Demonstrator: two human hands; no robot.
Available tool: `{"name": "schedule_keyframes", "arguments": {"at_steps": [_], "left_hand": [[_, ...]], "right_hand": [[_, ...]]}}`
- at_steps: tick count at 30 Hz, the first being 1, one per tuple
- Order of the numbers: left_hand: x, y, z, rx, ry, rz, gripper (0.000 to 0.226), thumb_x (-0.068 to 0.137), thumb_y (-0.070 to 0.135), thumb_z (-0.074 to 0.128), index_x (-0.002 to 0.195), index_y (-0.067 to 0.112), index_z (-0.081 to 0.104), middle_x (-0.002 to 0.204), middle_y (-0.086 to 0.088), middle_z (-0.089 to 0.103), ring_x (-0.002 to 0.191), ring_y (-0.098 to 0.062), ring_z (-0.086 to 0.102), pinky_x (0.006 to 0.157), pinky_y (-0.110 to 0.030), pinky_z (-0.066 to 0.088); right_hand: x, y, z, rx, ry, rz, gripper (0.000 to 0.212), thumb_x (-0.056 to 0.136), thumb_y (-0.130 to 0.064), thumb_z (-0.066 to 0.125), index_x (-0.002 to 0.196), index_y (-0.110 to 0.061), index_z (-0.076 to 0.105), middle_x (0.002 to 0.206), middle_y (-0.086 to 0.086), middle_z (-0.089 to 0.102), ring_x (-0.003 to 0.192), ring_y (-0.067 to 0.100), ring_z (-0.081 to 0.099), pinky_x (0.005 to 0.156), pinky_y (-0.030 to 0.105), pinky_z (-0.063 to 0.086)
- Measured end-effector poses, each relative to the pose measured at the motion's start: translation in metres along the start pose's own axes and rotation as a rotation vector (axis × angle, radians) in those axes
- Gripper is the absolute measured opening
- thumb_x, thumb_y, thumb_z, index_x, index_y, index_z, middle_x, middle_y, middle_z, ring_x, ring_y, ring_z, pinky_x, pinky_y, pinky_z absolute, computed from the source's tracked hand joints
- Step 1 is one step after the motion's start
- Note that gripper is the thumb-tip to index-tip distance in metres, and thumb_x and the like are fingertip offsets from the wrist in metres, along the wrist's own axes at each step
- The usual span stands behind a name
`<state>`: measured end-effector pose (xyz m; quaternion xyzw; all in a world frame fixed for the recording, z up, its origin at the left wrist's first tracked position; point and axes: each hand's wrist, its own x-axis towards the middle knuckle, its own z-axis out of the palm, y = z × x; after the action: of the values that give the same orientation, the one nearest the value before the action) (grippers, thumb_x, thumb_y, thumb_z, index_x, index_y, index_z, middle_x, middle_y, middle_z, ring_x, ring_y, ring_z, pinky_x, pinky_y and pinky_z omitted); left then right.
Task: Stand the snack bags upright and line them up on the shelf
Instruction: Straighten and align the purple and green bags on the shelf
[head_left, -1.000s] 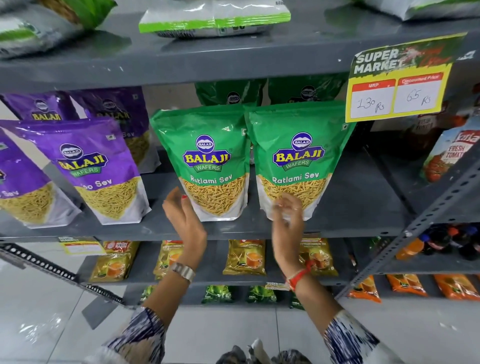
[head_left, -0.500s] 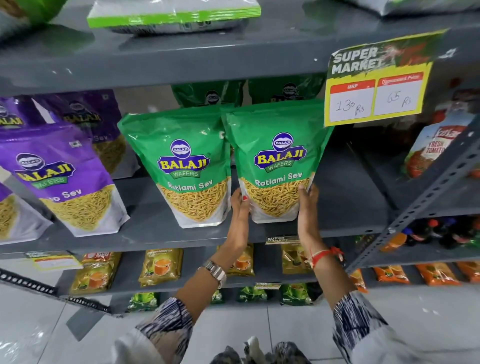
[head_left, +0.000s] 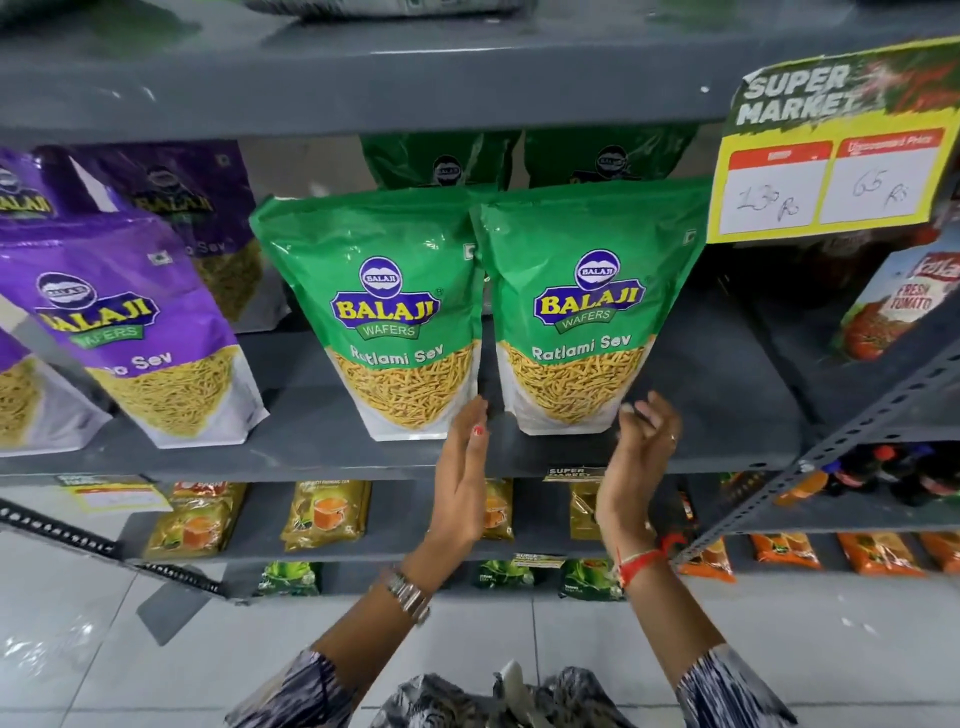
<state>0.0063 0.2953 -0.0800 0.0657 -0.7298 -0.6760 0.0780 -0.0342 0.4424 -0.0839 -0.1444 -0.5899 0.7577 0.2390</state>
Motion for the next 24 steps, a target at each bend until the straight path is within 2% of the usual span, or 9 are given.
{"name": "schedule_keyframes", "arguments": {"at_steps": [2,4,8,11,13,17,20,22,24], "left_hand": [[-0.011,-0.008,-0.023,0.012,0.13,0.073,0.035,0.089,0.047,0.034,0.115,0.034,0.054,0.116,0.005,0.062,0.111,-0.009,0.057,0.096,-0.03,0.047],[-0.016,-0.016,-0.052,0.001,0.27,0.114,0.029,0.089,0.041,0.035,0.104,0.032,0.058,0.098,0.005,0.065,0.093,-0.009,0.06,0.08,-0.027,0.047],[-0.004,-0.024,-0.125,-0.055,0.553,0.148,0.023,0.087,0.027,0.038,0.09,0.038,0.057,0.081,0.009,0.059,0.075,-0.006,0.054,0.07,-0.026,0.042],[0.007,-0.019,-0.188,-0.05,0.656,0.198,0.018,0.088,0.024,0.038,0.095,0.032,0.052,0.088,0.016,0.056,0.086,-0.009,0.051,0.08,-0.027,0.04],[0.013,-0.015,-0.23,-0.028,0.708,0.227,0.018,0.088,0.019,0.036,0.099,0.024,0.049,0.096,0.017,0.054,0.091,-0.005,0.049,0.086,-0.028,0.039],[0.03,-0.016,-0.29,-0.065,0.707,0.147,0.035,0.091,0.018,0.034,0.123,0.005,0.041,0.125,-0.015,0.047,0.11,-0.018,0.045,0.094,-0.024,0.034],[0.039,-0.016,-0.31,-0.046,0.629,0.177,0.048,0.09,0.022,0.034,0.135,0.005,0.033,0.136,-0.004,0.039,0.123,-0.012,0.038,0.1,-0.019,0.03],[0.045,-0.014,-0.315,-0.053,0.584,0.187,0.046,0.094,0.019,0.034,0.138,0.008,0.029,0.139,0.001,0.035,0.129,-0.011,0.034,0.102,-0.016,0.028],[0.053,-0.01,-0.319,-0.053,0.542,0.158,0.046,0.098,0.018,0.03,0.143,0.011,0.022,0.149,-0.001,0.028,0.135,-0.011,0.028,0.104,-0.016,0.025]], "right_hand": [[-0.026,0.009,0.004,-0.031,-0.072,-0.014,0.028,0.081,-0.03,0.055,0.107,-0.019,0.051,0.109,0.011,0.055,0.093,0.01,0.054,0.076,0.014,0.044],[-0.056,0.015,0.016,-0.089,-0.161,-0.001,0.018,0.083,-0.025,0.054,0.101,-0.021,0.053,0.098,0.006,0.055,0.084,0.004,0.053,0.073,0.016,0.042],[-0.111,0.027,0.062,-0.136,-0.378,0.01,0.033,0.083,-0.035,0.055,0.109,-0.014,0.054,0.097,0.008,0.055,0.083,0.003,0.054,0.074,0.012,0.043],[-0.146,0.032,0.107,-0.176,-0.482,0.046,0.032,0.079,-0.042,0.054,0.105,-0.024,0.054,0.099,0.007,0.055,0.089,0.012,0.055,0.077,0.018,0.045],[-0.167,0.035,0.139,-0.187,-0.535,0.067,0.03,0.078,-0.041,0.056,0.104,-0.027,0.053,0.102,0.006,0.056,0.089,0.008,0.055,0.076,0.016,0.045],[-0.191,0.042,0.198,-0.21,-0.664,0.13,0.042,0.083,-0.029,0.059,0.123,-0.02,0.047,0.122,0.005,0.052,0.097,-0.009,0.05,0.081,0.007,0.04],[-0.197,0.043,0.234,-0.169,-0.594,0.158,0.046,0.089,-0.017,0.058,0.132,-0.014,0.042,0.133,0.007,0.046,0.122,0.015,0.045,0.086,0.003,0.038],[-0.196,0.042,0.254,-0.126,-0.518,0.161,0.048,0.09,-0.014,0.056,0.135,-0.009,0.04,0.135,0.007,0.043,0.127,0.018,0.041,0.086,0.0,0.036],[-0.192,0.044,0.269,-0.139,-0.494,0.179,0.051,0.092,-0.019,0.053,0.139,-0.011,0.035,0.14,0.006,0.038,0.131,0.016,0.036,0.098,0.011,0.034]]}}
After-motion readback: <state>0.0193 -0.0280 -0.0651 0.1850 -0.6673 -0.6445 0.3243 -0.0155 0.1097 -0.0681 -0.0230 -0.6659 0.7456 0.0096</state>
